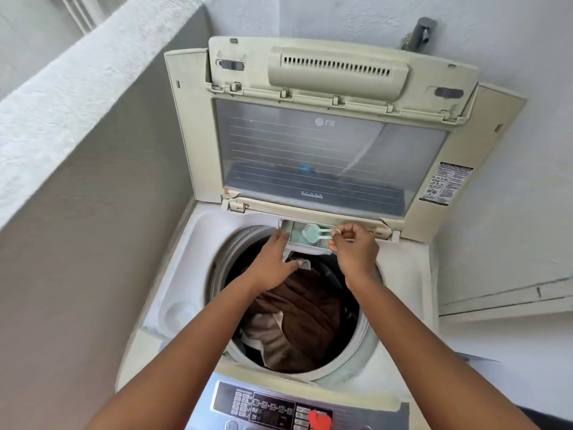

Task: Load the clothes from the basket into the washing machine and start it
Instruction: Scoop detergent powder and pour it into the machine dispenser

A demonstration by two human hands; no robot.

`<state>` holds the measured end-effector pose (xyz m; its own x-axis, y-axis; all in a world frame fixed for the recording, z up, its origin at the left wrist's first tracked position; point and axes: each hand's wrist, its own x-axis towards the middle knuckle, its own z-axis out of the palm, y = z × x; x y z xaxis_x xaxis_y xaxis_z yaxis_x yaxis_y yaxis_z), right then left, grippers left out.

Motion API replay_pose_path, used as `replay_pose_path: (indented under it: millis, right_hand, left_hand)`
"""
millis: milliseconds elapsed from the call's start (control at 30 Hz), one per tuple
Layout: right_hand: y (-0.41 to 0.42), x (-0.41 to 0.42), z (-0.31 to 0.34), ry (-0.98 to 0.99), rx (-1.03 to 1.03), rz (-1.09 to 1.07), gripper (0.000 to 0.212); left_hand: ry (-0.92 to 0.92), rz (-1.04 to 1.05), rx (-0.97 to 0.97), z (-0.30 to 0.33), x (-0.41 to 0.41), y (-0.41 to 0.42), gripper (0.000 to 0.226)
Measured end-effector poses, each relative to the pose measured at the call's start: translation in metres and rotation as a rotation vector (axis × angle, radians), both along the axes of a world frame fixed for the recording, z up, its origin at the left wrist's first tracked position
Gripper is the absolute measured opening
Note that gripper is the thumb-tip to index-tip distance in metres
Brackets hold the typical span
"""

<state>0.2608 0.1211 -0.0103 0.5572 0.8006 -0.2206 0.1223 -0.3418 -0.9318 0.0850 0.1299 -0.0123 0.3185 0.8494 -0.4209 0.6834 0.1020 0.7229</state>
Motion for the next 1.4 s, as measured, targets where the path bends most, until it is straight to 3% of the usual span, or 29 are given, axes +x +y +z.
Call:
replay_pose_path:
  millis: [133, 233, 500, 767, 833, 900, 1000, 1100, 1167, 1400]
  right_hand:
    - [-0.008, 0.005, -0.008, -0.466, 0.182, 0.311, 0.012]
    - [-0.017, 0.009, -0.014, -0.637, 0.27, 0.442, 0.011]
    - [-0.035, 0.015, -0.007, -0.738, 0.387, 0.454, 0.014]
    - [-0.038, 0.02, -0.01, -0.845, 0.368, 0.539, 0.017]
    - [-0.04, 0.019, -0.006, -0.715, 0.35, 0.437, 0.013]
    - [-0.039, 0.013, 0.003, -0.452, 0.342, 0.247, 0.01]
    - [-0.037, -0.001, 0.022, 0.168, 0.266, -0.088, 0.012]
    - [-0.038, -0.014, 0.037, 0.671, 0.189, -0.247, 0.011]
    - [-0.04, -0.024, 0.046, 0.813, 0.145, -0.244, 0.014]
    - [-0.033, -0.089, 0.103, 0.928, 0.083, 0.05, 0.01]
  left_hand:
    - [0.064, -0.034, 0.012, -0.006, 0.004, -0.002, 0.083]
    - [0.055, -0.048, 0.026, -0.01, 0.005, -0.004, 0.086]
    - [-0.026, 0.002, 0.043, -0.005, 0.006, -0.008, 0.077]
    - [-0.056, 0.031, 0.04, 0.002, 0.006, -0.021, 0.077]
    - [-0.082, 0.052, 0.052, 0.007, 0.003, -0.026, 0.075]
    - [-0.121, 0.089, 0.067, 0.014, 0.0, -0.031, 0.072]
    - [-0.174, 0.164, 0.118, 0.027, -0.007, -0.039, 0.065]
    - [-0.228, 0.234, 0.196, 0.039, -0.017, -0.046, 0.058]
    - [-0.262, 0.285, 0.225, 0.049, -0.027, -0.054, 0.061]
    - [-0.296, 0.449, 0.339, 0.085, -0.078, -0.087, 0.059]
